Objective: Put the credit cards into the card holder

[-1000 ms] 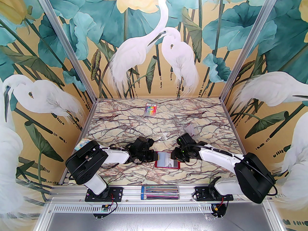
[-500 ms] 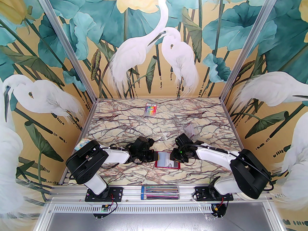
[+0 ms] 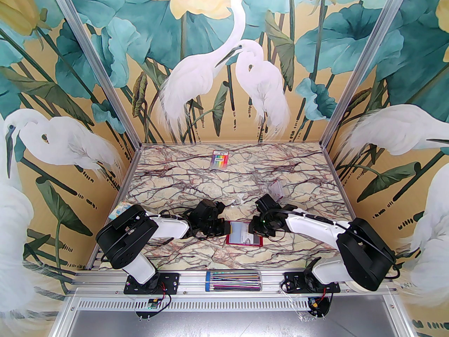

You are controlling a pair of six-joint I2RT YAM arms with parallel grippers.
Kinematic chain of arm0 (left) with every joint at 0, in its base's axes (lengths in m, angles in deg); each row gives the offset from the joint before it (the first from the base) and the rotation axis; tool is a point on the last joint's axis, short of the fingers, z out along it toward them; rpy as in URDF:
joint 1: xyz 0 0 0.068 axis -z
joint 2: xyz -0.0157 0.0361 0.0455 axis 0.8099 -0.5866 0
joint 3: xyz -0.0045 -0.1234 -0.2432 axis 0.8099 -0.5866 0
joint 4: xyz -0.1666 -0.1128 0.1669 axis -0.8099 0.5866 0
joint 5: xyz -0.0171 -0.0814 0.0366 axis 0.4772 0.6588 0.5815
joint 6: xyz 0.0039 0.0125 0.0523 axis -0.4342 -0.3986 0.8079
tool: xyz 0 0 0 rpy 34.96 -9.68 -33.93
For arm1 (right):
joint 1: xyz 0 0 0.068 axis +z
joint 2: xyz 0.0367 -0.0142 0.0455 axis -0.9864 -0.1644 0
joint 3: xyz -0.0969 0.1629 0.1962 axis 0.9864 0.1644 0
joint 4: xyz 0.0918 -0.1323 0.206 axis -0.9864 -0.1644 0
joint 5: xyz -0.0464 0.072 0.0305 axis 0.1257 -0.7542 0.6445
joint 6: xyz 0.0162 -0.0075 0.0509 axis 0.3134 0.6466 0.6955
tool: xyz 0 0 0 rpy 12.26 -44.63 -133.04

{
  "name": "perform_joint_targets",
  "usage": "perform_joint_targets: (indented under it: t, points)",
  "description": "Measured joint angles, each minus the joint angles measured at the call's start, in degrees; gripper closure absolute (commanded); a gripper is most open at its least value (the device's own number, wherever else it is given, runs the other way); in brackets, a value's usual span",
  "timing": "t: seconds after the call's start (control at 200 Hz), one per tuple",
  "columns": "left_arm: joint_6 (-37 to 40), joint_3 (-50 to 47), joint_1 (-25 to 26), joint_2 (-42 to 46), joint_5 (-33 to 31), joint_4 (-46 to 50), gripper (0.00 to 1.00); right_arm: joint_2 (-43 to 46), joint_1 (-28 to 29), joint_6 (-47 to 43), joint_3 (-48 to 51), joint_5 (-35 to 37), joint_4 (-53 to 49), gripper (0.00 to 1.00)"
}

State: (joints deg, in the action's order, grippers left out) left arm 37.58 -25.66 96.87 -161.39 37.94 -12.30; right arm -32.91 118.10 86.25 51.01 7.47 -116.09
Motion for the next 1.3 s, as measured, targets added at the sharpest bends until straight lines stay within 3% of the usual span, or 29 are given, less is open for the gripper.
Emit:
perform_joint_targets:
  t: [1.3]
  points:
    - [0.0, 0.0, 0.0, -0.3, 0.2, -0.4, 0.86, -5.6, 2.6, 0.0, -4.0, 0.2, 0.2, 0.77]
